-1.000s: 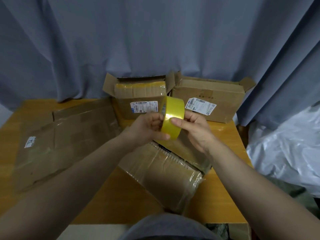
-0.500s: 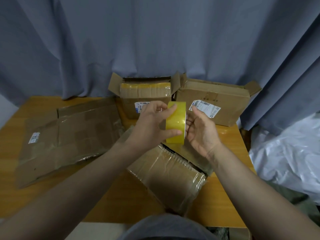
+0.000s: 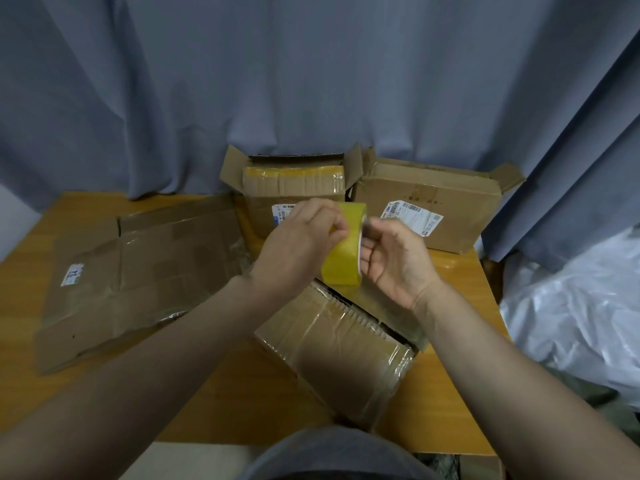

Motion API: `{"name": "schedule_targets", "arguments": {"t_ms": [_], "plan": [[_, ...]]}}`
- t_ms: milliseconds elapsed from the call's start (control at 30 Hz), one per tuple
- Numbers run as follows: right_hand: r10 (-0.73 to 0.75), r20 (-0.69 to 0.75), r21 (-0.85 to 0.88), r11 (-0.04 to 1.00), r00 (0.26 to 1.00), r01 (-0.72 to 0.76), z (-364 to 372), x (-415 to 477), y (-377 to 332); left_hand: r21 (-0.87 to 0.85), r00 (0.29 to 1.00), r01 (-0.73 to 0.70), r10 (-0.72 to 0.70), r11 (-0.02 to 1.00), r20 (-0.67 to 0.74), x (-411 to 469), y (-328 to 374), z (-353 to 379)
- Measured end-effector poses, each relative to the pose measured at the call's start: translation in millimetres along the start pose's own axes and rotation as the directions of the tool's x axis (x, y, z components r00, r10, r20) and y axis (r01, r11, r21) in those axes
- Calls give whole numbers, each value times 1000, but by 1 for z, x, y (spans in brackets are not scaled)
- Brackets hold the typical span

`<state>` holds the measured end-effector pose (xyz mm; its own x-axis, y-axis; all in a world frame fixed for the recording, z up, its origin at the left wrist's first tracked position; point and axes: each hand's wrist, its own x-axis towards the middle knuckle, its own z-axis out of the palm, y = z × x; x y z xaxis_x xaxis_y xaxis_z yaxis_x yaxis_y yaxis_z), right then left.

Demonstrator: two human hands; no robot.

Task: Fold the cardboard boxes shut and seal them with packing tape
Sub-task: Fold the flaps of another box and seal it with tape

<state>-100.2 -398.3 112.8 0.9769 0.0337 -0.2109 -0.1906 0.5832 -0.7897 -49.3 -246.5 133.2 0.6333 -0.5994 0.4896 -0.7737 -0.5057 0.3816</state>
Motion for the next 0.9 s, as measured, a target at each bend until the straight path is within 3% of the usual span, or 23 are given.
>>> {"name": "schedule_targets", "arguments": {"t_ms": [100, 133, 200, 300, 333, 433, 500, 700, 900], "plan": [[14, 75, -456, 890, 997, 22, 3, -3, 6, 9, 984, 176, -175, 984, -18, 11, -9, -5], [29, 98, -535, 844, 995, 28, 6, -3, 8, 21, 977, 211, -211, 977, -8, 15, -13, -7], [37, 94, -537, 844, 995, 20, 14, -3, 10, 0, 974, 225, -225, 974, 0, 19, -20, -12], [41, 78, -477, 879, 996, 1, 22, 1, 5, -164, 956, 292, -292, 942, 25, 23, -30, -19], [42, 79, -498, 867, 996, 2, 23, 3, 3, -271, 937, 348, -345, 897, 62, 25, -34, -21], [68, 83, -571, 821, 994, -8, 27, 6, -2, -532, 828, 557, -472, 637, 302, 28, -45, -28], [93, 82, -589, 808, 992, -27, 33, 6, -6, -491, 796, 606, -487, 626, 360, 26, -51, -30], [94, 31, -634, 772, 995, -53, 58, 8, -23, -310, 877, 481, -445, 820, 183, 29, -66, -33], [114, -8, -545, 832, 993, -100, 89, 14, -47, -389, 724, 683, -641, 618, 253, 49, -84, -49]]}}
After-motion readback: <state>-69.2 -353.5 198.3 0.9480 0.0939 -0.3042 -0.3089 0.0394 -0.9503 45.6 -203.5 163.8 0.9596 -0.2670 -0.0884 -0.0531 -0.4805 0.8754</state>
